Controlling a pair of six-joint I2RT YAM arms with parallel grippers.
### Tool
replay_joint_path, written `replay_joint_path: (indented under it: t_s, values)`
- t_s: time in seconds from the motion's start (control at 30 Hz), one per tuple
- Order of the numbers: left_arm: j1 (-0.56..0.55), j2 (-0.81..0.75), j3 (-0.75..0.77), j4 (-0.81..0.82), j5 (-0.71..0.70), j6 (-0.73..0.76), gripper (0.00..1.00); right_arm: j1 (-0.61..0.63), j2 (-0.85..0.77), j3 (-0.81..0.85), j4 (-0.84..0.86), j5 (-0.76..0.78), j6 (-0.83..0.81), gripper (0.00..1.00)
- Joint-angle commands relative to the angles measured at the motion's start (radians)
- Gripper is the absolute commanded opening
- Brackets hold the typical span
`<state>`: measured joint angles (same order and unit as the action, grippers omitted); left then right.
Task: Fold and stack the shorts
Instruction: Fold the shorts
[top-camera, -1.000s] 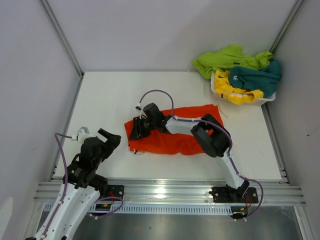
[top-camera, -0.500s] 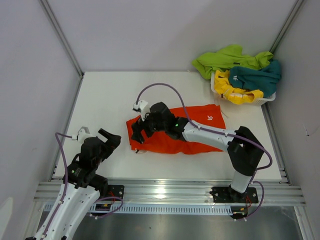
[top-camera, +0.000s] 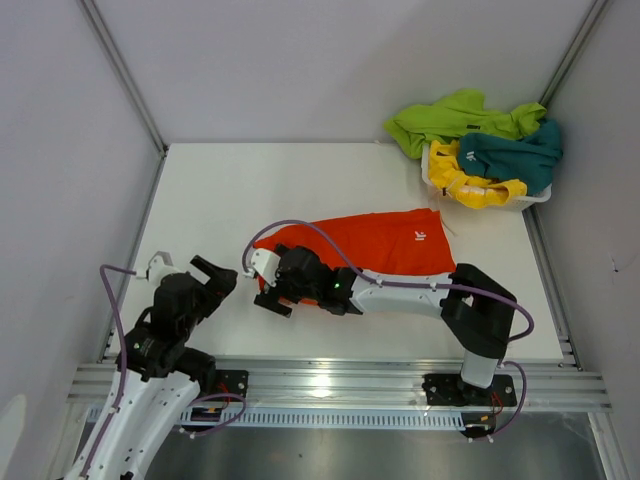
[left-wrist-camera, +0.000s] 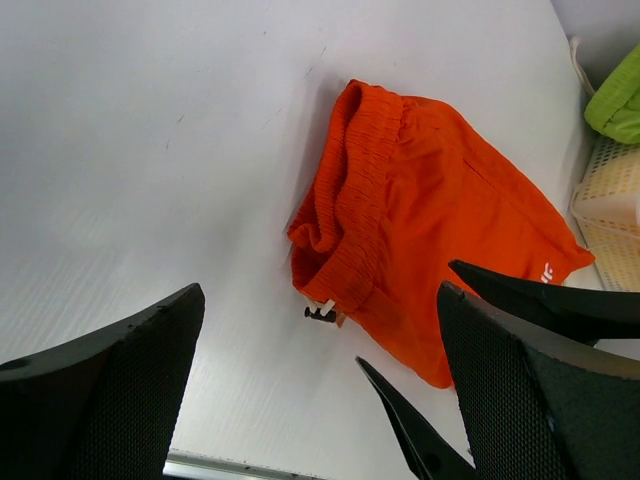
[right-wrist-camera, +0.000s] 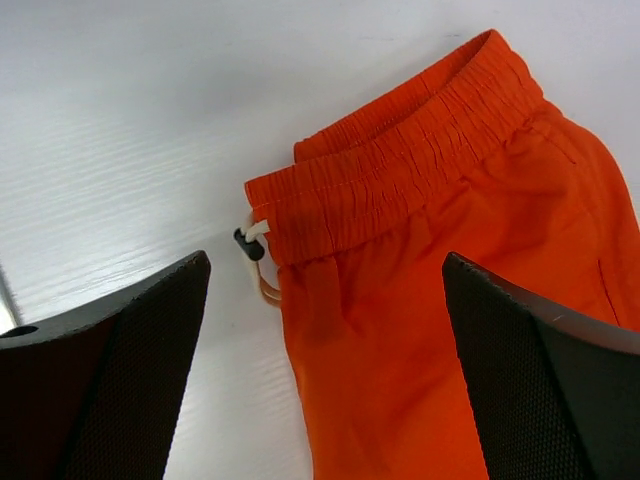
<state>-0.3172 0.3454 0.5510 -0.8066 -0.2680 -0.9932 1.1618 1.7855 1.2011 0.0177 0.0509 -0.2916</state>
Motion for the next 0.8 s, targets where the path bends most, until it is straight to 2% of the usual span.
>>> replay_joint_path:
  t_s: [0.0,0.23,0.53,0.7,0.73,0.77]
  values:
    - [0.007,-0.006,0.052,-0.051,-0.036,0.005,0.99,0.024,0.057,0.037,0.044,0.13,-0.099,1.0]
    - [0.007,-0.034,0.092,-0.141,-0.111,-0.061,0.99,0.032,0.13,0.063,0.051,0.141,-0.142,0.99]
    - [0.007,-0.039,0.151,-0.177,-0.157,-0.044,0.99,0.033,0.215,0.103,0.083,0.167,-0.165,0.99]
    - [0.007,-0.043,0.142,-0.167,-0.154,-0.038,0.99,0.032,0.261,0.123,0.093,0.191,-0.169,0.9]
    - [0.007,-0.037,0.139,-0.164,-0.151,-0.036,0.99,0.032,0.271,0.123,0.097,0.193,-0.167,0.86]
    - [0.007,-0.033,0.133,-0.163,-0.149,-0.032,0.99,0.032,0.276,0.12,0.102,0.191,-0.164,0.77]
